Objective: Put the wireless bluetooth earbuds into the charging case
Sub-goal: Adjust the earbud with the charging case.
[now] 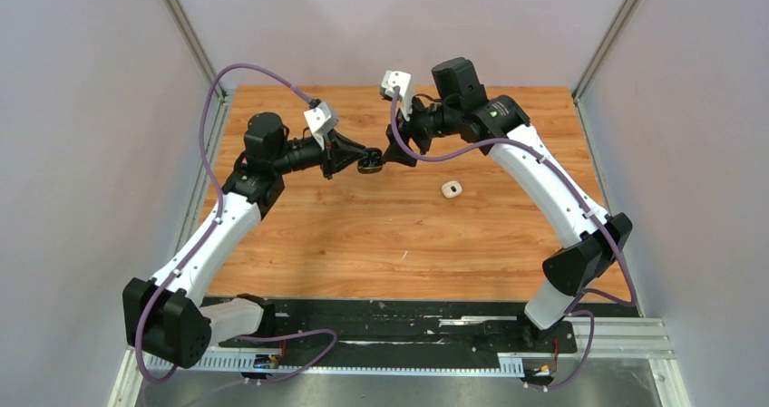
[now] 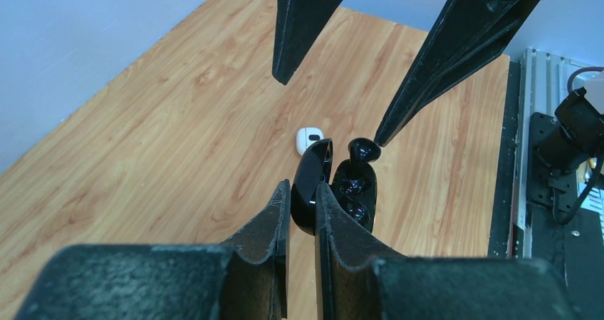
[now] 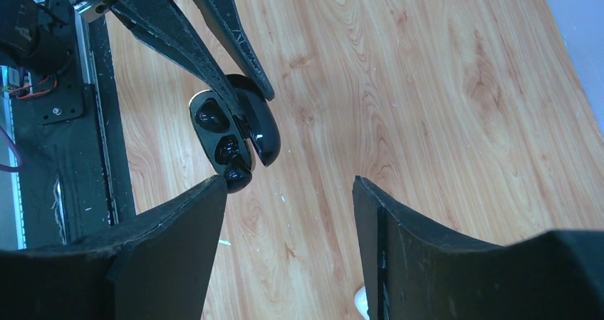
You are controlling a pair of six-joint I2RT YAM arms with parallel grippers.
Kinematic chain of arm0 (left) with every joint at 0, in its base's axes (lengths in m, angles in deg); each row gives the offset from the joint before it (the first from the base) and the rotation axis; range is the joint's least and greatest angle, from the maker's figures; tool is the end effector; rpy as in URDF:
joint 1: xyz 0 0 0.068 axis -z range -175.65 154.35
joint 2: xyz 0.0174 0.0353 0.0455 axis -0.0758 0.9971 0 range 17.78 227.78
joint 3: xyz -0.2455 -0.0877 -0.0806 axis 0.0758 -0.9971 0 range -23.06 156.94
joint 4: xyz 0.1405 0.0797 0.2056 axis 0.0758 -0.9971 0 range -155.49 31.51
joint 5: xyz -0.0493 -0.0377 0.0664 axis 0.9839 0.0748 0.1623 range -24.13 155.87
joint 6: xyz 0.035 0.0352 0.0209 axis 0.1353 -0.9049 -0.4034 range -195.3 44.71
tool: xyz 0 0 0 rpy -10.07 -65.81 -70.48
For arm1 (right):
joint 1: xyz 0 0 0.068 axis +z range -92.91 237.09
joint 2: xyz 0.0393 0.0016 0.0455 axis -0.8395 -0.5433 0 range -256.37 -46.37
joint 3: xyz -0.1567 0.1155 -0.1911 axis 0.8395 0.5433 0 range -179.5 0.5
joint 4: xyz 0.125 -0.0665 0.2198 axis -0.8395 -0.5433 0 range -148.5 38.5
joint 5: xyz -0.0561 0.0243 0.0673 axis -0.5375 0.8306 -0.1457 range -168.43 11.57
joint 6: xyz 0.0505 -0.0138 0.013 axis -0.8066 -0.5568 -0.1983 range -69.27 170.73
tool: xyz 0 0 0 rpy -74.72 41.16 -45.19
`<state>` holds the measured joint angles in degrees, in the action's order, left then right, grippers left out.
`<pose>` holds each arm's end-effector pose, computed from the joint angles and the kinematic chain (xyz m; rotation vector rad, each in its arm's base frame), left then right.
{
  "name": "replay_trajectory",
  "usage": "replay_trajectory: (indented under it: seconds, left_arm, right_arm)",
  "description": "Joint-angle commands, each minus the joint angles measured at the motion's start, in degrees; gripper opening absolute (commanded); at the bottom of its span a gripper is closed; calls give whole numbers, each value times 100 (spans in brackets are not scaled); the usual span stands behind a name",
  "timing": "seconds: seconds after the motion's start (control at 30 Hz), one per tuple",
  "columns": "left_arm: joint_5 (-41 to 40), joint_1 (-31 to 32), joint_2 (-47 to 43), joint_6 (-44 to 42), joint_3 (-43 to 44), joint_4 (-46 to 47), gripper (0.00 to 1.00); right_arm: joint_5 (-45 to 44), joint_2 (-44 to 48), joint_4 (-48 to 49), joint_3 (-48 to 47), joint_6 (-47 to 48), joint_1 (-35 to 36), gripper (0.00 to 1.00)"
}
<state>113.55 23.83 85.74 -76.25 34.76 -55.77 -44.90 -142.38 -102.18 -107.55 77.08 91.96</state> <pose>0.2456 -0.1148 0.3616 0.9112 1.4908 -0.9407 0.2806 0.2195 0.4210 -1.3871 1.7220 0.7357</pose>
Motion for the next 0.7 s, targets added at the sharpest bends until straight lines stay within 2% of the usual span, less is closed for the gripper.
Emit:
replay_trajectory:
  seconds: [0.0,0.27,0.67]
  left_arm:
    - [57,36,5,-64,299,60,0]
    - [204,42,-40,-248,373,-138,0]
    - [287,47,-7,-143,399,-108,0]
  right_arm:
    - [50,72,-103,-241,32,46,66]
    - [-20,221,-395,61,732,46,66]
    - [138,-130,-366,-454,551,121,65]
